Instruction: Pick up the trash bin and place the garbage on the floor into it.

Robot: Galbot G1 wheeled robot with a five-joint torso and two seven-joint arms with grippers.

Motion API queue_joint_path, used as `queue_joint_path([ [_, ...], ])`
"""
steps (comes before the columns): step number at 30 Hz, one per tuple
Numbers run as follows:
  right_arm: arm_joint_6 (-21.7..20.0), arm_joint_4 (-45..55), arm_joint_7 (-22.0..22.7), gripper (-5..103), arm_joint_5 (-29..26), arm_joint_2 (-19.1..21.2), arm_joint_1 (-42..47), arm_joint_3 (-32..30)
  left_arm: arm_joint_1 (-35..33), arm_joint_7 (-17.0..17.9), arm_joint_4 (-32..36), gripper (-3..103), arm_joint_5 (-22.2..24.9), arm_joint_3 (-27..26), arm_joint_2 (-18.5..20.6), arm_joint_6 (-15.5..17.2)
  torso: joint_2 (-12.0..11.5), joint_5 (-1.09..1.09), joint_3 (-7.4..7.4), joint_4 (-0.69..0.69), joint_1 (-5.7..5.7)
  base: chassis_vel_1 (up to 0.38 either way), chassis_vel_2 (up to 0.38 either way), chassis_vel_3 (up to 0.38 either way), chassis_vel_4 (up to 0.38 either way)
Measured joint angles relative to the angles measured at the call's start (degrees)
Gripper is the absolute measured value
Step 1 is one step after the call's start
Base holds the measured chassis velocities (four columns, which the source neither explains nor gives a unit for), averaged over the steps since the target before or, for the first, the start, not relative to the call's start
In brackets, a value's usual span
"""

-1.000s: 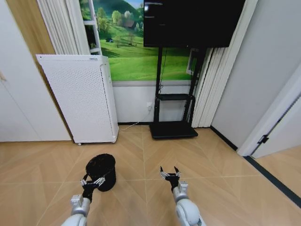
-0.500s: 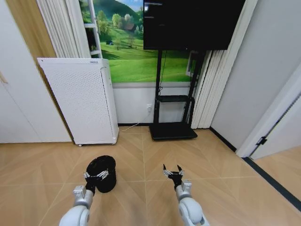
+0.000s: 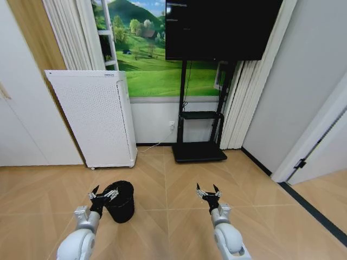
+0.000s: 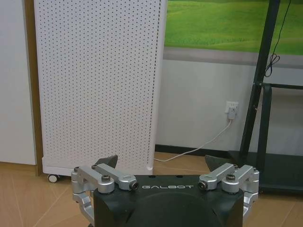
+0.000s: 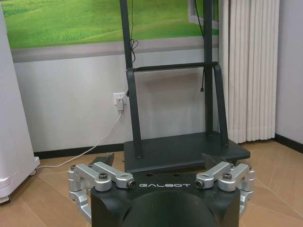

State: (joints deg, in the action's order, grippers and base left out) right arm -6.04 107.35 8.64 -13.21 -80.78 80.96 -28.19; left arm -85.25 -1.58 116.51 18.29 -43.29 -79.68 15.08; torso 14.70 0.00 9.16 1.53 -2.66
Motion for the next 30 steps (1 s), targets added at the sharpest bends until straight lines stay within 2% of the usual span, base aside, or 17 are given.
queue_joint_path([
  [6,-1.97,1.92,-0.8,100,0.42,0.02,0.25,-1.59,-0.13,0.0,0.67,100,-0.06,0.18,0.05,0.0,1.61,0.0,1.06,0.0,-0.54,0.0,0.0,0.0,0.0],
  [23,-2.7,3.31,-0.2,100,1.58,-0.45,0.09,-1.78,-0.12,0.3,0.35,100,-1.13,0.03,-0.28,-1.0,5.27,0.0,3.5,0.0,-1.75,0.0,0.0,0.0,0.0],
  [30,-3.36,3.04,0.96,100,1.59,-0.58,-1.15,-0.66,-0.14,0.27,0.27,100,-0.53,-0.92,0.12,-1.17,7.38,0.0,4.94,0.0,-2.43,0.0,0.0,0.0,0.0],
])
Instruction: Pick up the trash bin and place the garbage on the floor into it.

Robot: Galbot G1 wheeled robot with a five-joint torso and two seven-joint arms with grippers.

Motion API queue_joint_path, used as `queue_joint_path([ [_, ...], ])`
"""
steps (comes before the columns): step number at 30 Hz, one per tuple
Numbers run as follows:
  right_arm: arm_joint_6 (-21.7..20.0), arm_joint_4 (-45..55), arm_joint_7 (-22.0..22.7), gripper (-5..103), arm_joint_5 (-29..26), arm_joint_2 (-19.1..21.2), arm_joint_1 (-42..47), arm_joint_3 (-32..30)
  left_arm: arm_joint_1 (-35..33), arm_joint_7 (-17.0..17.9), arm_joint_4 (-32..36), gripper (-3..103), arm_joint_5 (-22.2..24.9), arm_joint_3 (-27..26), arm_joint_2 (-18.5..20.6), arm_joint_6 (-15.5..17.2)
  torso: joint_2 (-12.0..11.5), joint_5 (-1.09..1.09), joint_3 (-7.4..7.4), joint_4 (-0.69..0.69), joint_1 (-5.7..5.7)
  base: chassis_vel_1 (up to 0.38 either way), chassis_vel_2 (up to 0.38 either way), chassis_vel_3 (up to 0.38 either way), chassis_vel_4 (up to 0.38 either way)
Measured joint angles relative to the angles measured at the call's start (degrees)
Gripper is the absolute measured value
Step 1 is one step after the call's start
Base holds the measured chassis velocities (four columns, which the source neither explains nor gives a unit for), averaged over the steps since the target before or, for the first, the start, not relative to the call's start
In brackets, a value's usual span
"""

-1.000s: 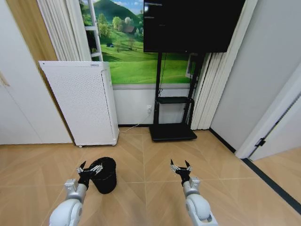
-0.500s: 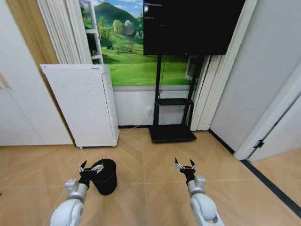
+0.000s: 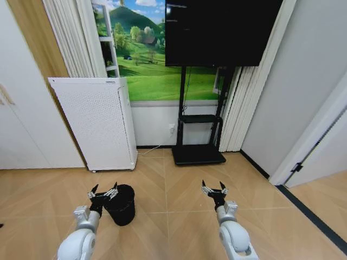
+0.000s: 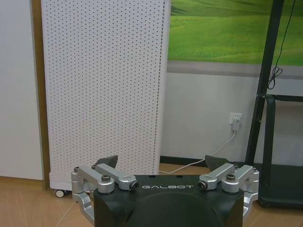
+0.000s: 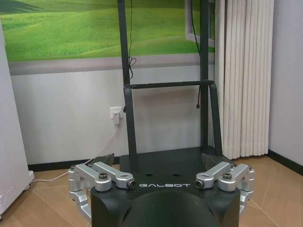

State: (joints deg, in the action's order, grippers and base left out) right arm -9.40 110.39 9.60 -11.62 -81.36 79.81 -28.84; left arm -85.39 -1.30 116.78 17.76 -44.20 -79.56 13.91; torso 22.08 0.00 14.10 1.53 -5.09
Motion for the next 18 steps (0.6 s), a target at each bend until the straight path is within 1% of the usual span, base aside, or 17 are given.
queue_joint_path([
  [3,-0.04,-0.12,0.25,100,0.01,-0.07,-0.12,0.28,-0.04,-0.04,-0.08,100,0.25,-0.21,0.19,-0.07,0.33,0.0,0.21,0.0,-0.12,0.0,0.0,0.0,0.0],
  [6,-0.09,-0.22,0.57,100,0.37,-0.51,-0.05,0.73,-0.22,-0.39,-0.36,100,0.36,-0.95,0.93,-0.3,1.32,0.0,0.87,0.0,-0.48,0.0,0.0,0.0,0.0],
  [14,-0.09,-0.29,0.66,100,0.9,-0.82,0.3,0.96,-0.47,-0.19,-0.28,100,0.65,-1.26,1.29,-0.29,3.03,0.0,1.9,0.0,-1.14,0.0,0.0,0.0,0.0],
  [18,-0.09,-0.29,0.66,100,0.9,-0.82,0.34,0.93,-0.57,-0.16,-0.19,100,0.63,-1.12,1.29,-0.24,3.45,0.0,2.13,0.0,-1.31,0.0,0.0,0.0,0.0],
])
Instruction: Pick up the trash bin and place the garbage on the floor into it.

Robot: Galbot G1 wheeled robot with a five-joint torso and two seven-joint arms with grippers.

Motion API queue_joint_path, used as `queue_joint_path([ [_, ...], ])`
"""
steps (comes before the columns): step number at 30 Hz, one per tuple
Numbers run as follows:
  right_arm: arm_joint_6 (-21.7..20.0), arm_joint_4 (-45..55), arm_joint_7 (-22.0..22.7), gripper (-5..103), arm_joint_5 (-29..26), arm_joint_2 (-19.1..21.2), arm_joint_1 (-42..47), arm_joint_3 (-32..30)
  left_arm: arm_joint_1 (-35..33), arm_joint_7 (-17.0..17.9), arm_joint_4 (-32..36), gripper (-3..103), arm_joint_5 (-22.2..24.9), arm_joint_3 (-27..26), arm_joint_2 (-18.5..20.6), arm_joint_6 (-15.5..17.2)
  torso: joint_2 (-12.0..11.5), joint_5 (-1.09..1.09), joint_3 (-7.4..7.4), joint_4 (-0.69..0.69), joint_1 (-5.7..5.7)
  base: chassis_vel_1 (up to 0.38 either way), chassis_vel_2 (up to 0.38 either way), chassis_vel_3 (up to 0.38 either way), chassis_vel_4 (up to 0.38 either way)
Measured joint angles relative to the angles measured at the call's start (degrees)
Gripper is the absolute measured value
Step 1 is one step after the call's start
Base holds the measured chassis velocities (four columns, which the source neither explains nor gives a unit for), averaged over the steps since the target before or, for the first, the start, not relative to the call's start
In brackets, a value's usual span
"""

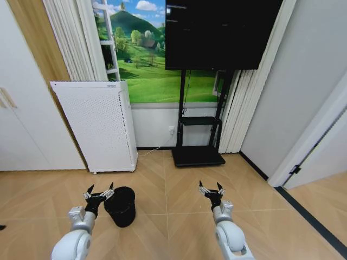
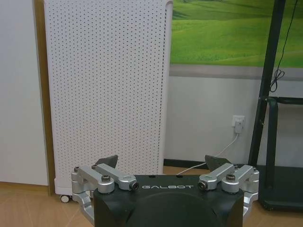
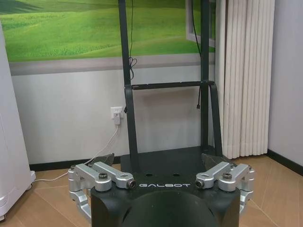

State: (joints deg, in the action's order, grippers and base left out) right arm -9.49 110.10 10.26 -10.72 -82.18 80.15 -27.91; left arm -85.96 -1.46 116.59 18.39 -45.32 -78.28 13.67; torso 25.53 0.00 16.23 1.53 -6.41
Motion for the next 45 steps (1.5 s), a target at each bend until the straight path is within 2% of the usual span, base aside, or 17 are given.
queue_joint_path([
  [11,0.11,-0.1,0.02,100,-0.17,0.2,0.01,-0.29,0.26,0.07,0.08,100,-0.19,0.43,-0.03,0.24,1.71,0.0,1.08,0.0,-0.64,0.0,0.0,0.0,0.0],
  [16,0.17,-0.81,-0.05,100,-0.41,0.51,-0.6,-0.37,0.41,0.09,-0.21,100,-0.63,0.74,-0.11,0.39,3.42,0.0,2.2,0.0,-1.25,0.0,0.0,0.0,0.0],
  [18,0.17,-1.29,-0.09,100,-0.4,0.52,-1.03,-0.18,0.42,0.05,-0.51,100,-0.71,0.55,-0.13,0.33,4.96,0.0,3.12,0.0,-1.86,0.0,0.0,0.0,0.0],
  [45,0.16,-0.87,-0.14,100,-0.35,0.53,-0.71,-0.58,0.61,-0.32,-0.66,100,-0.63,0.46,-0.03,0.23,11.81,0.0,7.18,0.0,-4.63,0.0,0.0,0.0,0.0],
])
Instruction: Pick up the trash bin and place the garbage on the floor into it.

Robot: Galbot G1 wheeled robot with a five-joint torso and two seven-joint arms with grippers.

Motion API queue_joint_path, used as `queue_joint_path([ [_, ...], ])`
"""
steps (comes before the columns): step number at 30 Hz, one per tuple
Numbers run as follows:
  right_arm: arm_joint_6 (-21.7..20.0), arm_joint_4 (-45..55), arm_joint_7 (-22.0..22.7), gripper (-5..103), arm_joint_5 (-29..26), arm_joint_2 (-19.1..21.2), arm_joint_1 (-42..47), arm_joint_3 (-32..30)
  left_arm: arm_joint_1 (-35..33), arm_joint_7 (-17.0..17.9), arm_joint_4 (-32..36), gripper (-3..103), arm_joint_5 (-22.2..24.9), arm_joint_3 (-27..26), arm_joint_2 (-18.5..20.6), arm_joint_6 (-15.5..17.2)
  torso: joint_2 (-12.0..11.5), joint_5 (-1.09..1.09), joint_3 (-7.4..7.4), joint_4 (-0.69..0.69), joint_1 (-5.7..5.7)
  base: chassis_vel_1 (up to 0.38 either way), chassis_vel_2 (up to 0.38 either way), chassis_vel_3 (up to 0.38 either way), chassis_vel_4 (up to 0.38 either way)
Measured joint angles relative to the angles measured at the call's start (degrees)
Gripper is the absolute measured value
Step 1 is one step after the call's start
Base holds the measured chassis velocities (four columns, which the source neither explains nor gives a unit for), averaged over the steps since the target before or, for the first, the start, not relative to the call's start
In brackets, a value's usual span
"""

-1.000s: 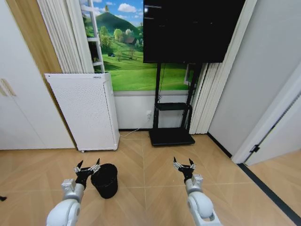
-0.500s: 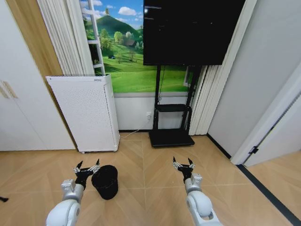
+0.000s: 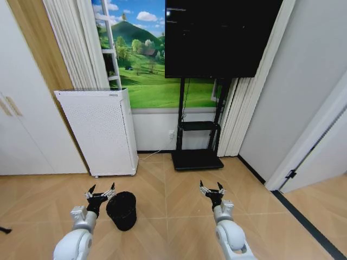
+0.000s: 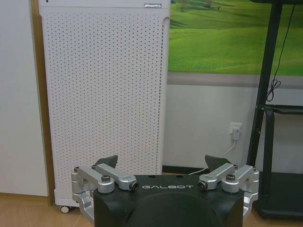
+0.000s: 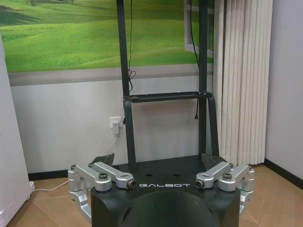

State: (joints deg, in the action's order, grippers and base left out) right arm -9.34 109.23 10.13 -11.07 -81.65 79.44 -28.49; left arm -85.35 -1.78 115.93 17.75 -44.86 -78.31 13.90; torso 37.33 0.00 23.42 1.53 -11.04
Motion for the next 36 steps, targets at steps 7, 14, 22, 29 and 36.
queue_joint_path([
  [7,-0.04,0.01,-0.06,100,-0.06,0.09,-0.07,-0.35,0.04,0.01,0.18,100,0.08,0.0,-0.07,0.0,1.44,0.0,0.84,0.0,-0.6,0.0,0.0,0.0,0.0],
  [14,-0.06,0.0,-0.22,100,-0.2,0.17,-0.11,-0.63,-0.02,-0.09,0.36,100,-0.18,0.01,-0.44,0.0,3.37,0.0,1.97,0.0,-1.4,0.0,0.0,0.0,0.0],
  [22,-0.05,-0.17,-1.06,100,-0.31,0.13,0.02,-1.48,0.02,-0.11,0.57,100,-0.56,0.19,-0.62,0.0,5.38,0.0,3.08,0.0,-2.29,0.0,0.0,0.0,0.0],
  [29,-0.02,-0.23,-1.41,100,-0.81,0.21,0.08,-2.0,0.09,0.33,0.72,100,-1.0,0.68,-1.08,0.3,7.19,0.0,4.13,0.0,-3.06,0.0,0.0,0.0,0.0],
  [36,-0.01,-0.31,-1.91,100,-0.73,0.2,0.67,-3.12,0.26,2.15,0.45,100,-1.53,1.51,-1.43,-0.38,9.3,0.0,5.38,0.0,-3.92,0.0,0.0,0.0,0.0],
])
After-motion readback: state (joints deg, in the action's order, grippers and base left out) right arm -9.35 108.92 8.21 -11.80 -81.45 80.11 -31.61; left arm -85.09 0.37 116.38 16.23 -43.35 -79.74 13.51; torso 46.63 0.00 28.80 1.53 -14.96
